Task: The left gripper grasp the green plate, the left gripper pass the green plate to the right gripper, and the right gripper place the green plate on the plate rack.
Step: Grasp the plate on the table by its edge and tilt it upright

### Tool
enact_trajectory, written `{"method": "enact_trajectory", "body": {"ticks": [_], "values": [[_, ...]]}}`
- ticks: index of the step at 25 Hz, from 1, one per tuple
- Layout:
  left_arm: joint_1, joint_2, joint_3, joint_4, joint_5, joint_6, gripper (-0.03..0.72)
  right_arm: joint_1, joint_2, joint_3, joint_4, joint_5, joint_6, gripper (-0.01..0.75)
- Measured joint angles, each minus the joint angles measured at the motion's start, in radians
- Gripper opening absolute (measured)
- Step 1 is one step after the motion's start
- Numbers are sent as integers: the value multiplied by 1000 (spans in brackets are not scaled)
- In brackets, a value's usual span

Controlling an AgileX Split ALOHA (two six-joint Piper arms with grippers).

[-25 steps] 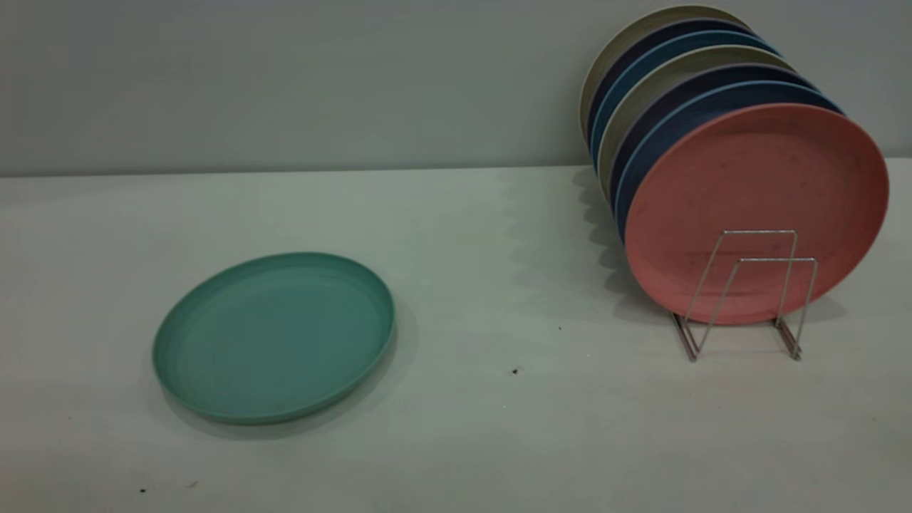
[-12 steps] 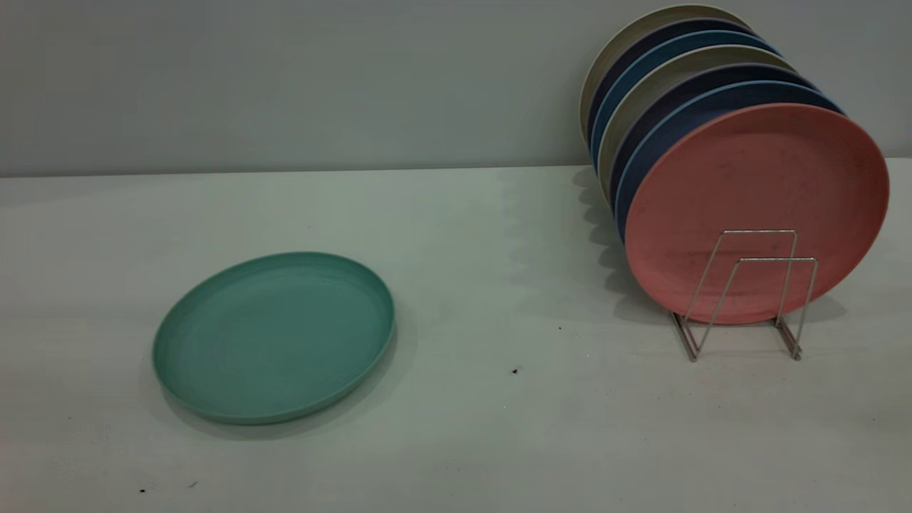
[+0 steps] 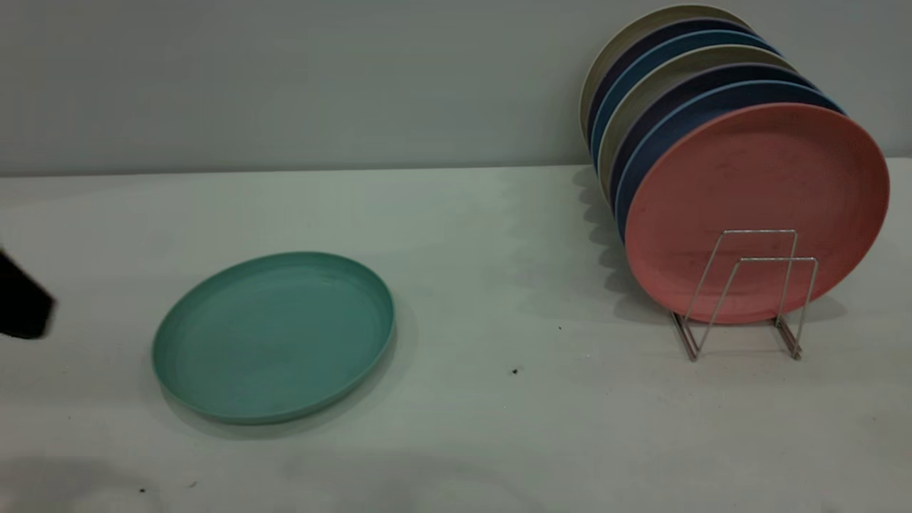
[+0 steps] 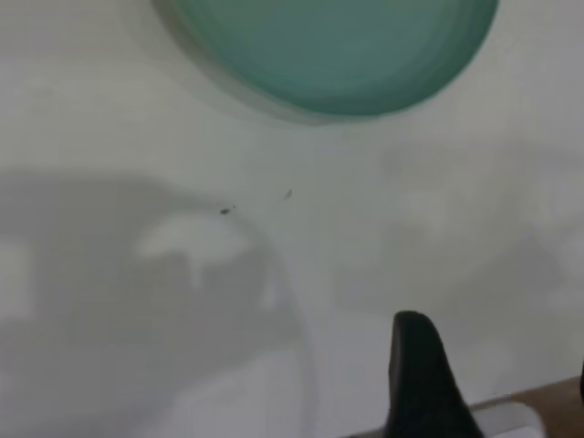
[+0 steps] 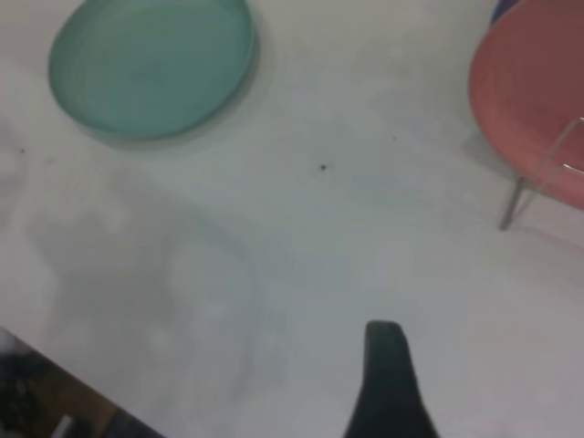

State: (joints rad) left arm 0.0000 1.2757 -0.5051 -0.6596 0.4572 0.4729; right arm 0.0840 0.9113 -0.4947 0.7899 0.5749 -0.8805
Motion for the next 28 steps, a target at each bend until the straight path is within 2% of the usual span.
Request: {"method": "enact_trajectory", "body": {"ticks": [5, 12, 19, 22, 28], "values": [[7, 184, -2, -292, -78, 261, 445, 0, 128, 0, 177, -63, -175, 565], [126, 391, -54, -644, -79, 623, 445, 0, 289, 0, 460, -98, -465, 565], [155, 574, -71, -777, -115, 780, 445, 0, 462, -13, 750, -112, -781, 565], [155, 618, -75, -824, -115, 833, 445, 0, 508, -29, 787, -104, -831, 565], [155, 676, -92, -1034, -104, 1045, 445, 11, 614, -82, 813, -83, -867, 565]]}}
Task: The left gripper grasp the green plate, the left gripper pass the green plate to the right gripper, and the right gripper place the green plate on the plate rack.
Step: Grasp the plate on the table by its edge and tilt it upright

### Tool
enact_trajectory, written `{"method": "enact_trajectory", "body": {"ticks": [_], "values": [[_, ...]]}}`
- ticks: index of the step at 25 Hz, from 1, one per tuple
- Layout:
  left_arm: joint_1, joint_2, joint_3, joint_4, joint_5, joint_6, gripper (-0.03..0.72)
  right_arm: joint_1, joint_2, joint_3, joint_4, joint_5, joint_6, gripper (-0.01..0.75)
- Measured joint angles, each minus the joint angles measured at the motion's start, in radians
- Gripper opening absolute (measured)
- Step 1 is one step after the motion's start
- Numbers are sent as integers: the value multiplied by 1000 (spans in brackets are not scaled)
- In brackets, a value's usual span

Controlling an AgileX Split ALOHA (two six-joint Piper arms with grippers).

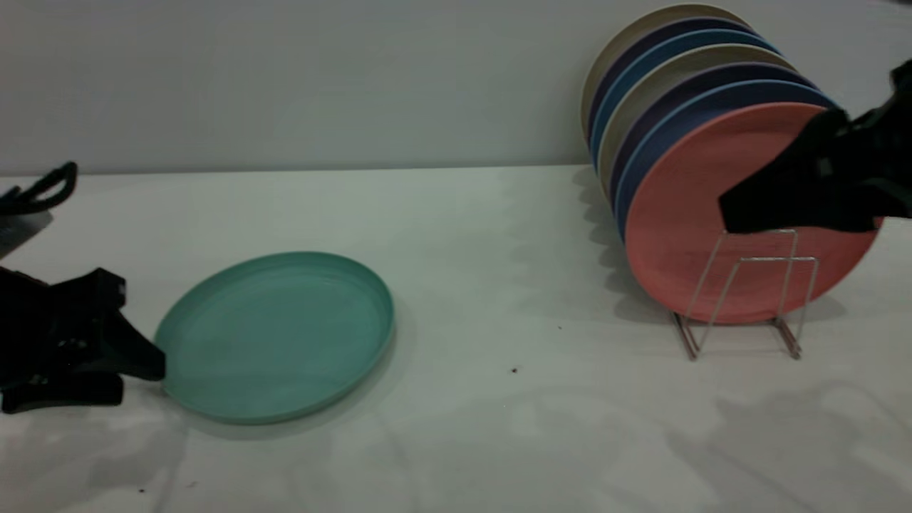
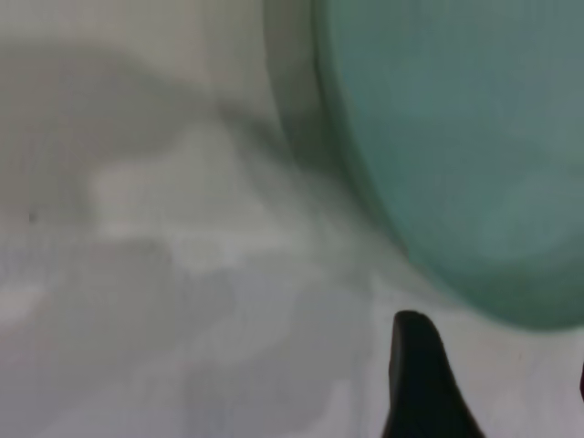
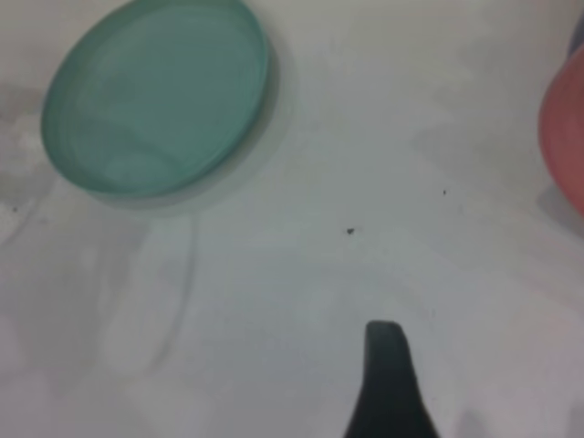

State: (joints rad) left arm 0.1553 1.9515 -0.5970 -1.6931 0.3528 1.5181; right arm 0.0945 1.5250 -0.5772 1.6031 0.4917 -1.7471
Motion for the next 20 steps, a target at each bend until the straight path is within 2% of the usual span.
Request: {"method": "enact_trajectory", "body": {"ticks": [8, 20], "values": [[0, 13, -7, -67, 4, 103, 445, 83, 50, -5, 28, 1, -6, 565], [0, 167, -74, -73, 26, 127, 445, 85, 51, -5, 31, -2, -6, 565]]}}
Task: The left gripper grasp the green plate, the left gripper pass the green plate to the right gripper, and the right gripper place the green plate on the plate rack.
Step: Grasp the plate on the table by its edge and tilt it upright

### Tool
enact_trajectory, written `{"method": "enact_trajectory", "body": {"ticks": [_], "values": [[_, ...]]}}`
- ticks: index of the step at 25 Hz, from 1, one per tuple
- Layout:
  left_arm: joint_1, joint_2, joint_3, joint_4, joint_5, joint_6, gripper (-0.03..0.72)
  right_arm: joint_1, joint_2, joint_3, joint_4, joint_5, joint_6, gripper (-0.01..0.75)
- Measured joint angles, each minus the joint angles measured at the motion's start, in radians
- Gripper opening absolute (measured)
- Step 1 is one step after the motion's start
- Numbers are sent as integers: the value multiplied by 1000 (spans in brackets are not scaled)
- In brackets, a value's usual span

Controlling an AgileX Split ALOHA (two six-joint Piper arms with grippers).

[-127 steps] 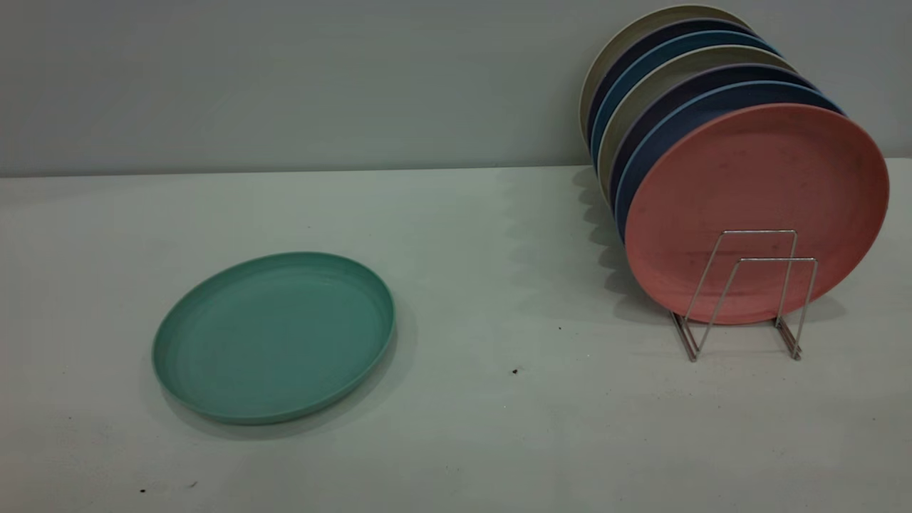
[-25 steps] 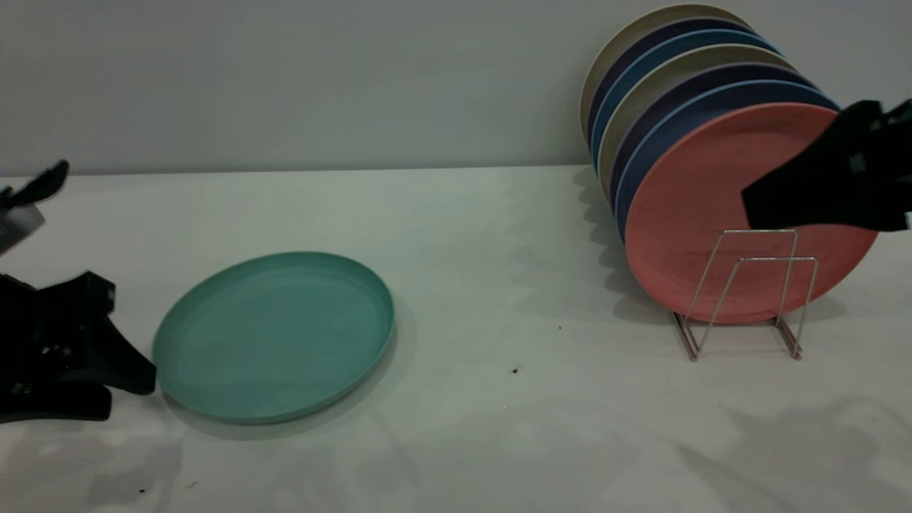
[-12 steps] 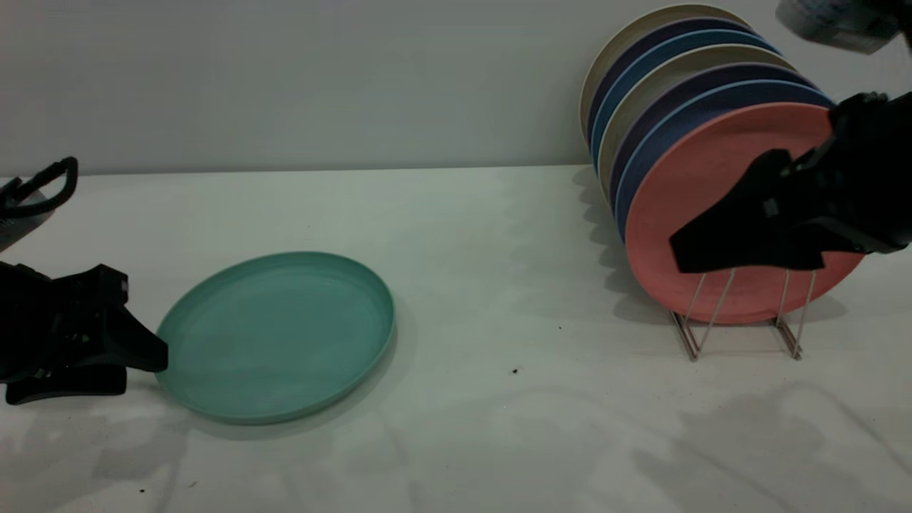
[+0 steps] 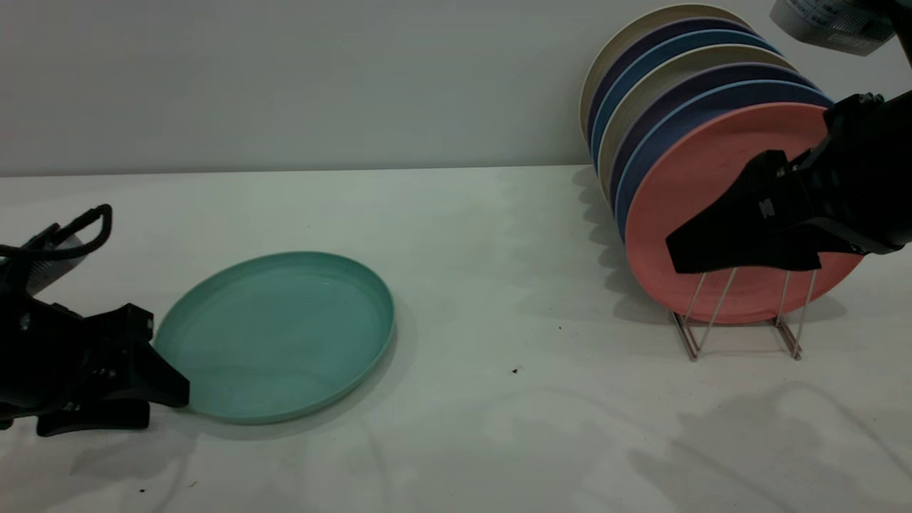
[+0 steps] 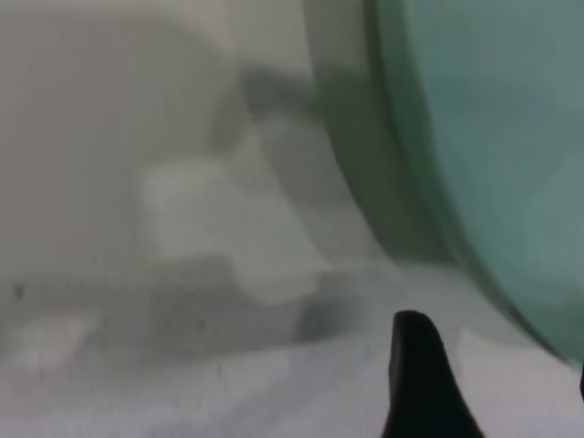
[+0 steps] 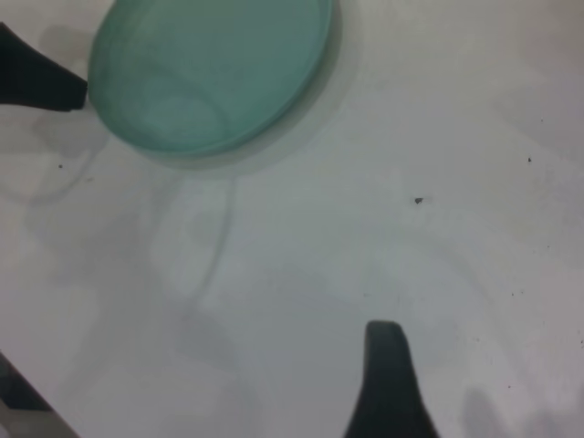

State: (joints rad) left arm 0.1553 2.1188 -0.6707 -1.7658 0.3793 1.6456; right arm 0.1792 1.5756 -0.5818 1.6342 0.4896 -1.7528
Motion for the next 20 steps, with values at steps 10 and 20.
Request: {"method": "enact_trajectory", "body": {"ticks": [10, 20], "values": [[0, 19, -38, 0, 13, -30, 445, 0, 0, 0, 1, -15, -1, 565], [0, 70, -114, -2, 17, -98, 445, 0, 0, 0, 2, -20, -1, 565]]}}
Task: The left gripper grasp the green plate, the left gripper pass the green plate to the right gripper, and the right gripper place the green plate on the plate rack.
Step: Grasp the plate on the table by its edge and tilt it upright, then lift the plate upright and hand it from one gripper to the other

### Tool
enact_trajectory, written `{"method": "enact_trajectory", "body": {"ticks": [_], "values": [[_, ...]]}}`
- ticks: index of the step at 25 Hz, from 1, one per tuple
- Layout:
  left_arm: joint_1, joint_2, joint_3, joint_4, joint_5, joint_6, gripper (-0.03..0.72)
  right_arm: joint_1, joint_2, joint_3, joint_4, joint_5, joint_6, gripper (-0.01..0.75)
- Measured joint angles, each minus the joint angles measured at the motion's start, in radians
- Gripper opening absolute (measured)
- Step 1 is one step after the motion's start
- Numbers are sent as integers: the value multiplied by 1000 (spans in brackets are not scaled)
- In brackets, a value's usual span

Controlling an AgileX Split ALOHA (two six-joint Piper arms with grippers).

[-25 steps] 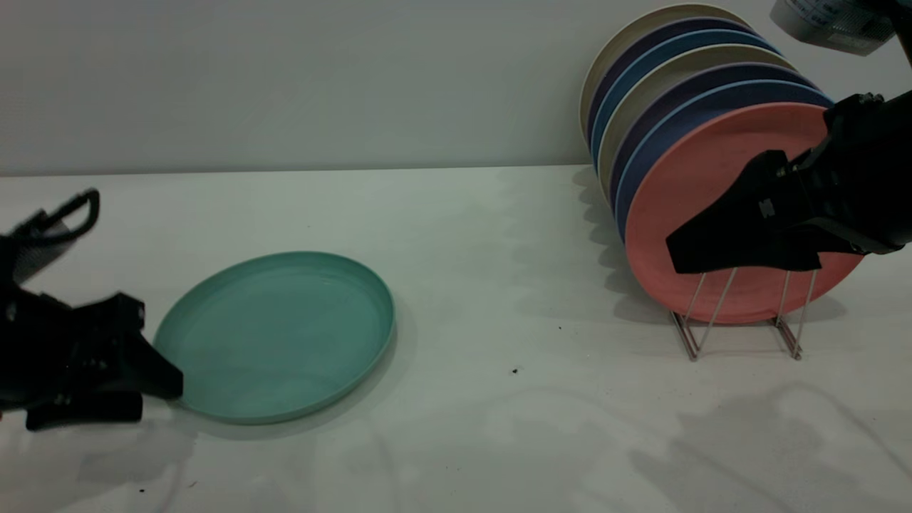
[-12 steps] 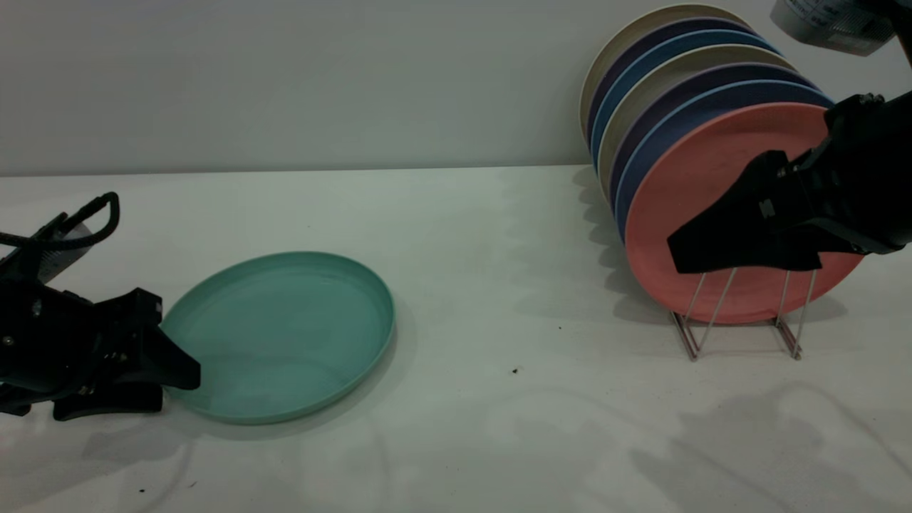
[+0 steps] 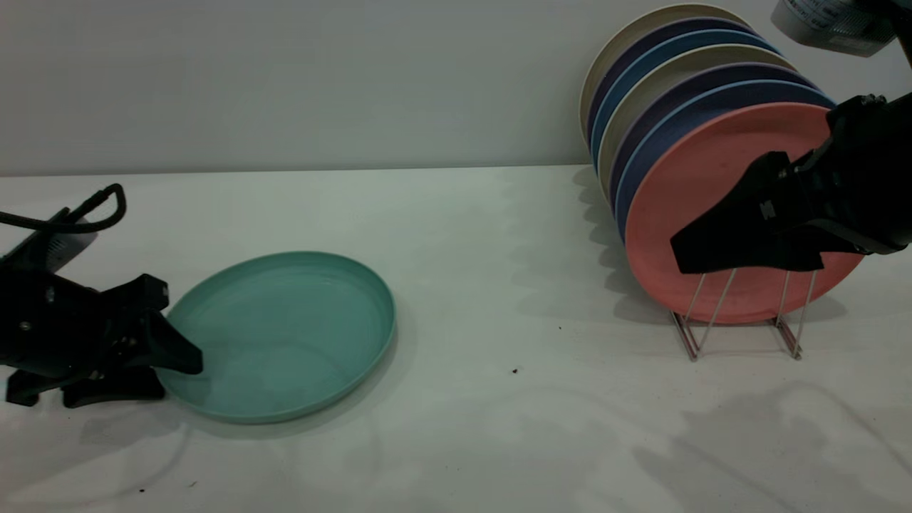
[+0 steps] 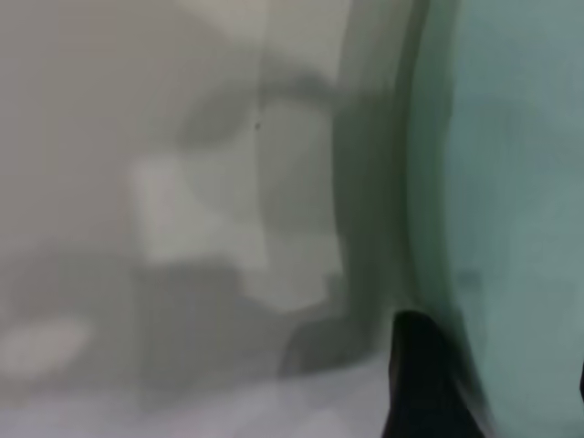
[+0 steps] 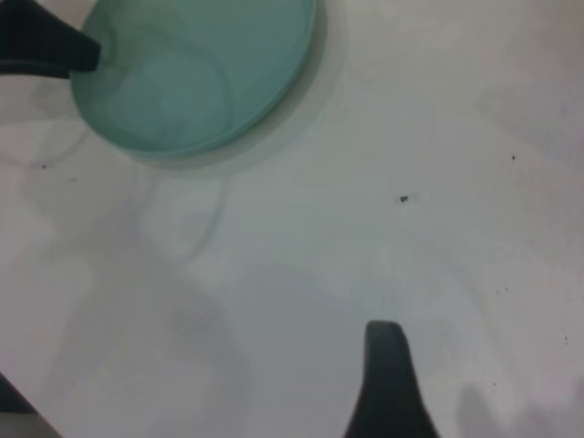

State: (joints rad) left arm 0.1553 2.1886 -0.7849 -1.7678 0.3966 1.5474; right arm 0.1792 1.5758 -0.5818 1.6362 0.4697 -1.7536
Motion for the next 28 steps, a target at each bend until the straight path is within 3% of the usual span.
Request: {"method": "enact_trajectory", "body": {"ticks": [5, 7, 12, 14, 23, 28], "values": [[1, 41, -10, -7, 31, -3, 438, 0, 0, 0, 0, 0, 0, 565], [1, 47, -11, -11, 42, -3, 397, 0, 0, 0, 0, 0, 0, 565], [1, 59, -11, -12, 49, -3, 72, 0, 0, 0, 0, 0, 0, 565], [1, 60, -11, -8, 58, -1, 25, 0, 0, 0, 0, 0, 0, 565], [1, -58, -10, 8, 65, 28, 20, 0, 0, 0, 2, 45, 46, 557], [1, -142, -10, 21, 126, 30, 20, 0, 0, 0, 41, 77, 50, 526]]}}
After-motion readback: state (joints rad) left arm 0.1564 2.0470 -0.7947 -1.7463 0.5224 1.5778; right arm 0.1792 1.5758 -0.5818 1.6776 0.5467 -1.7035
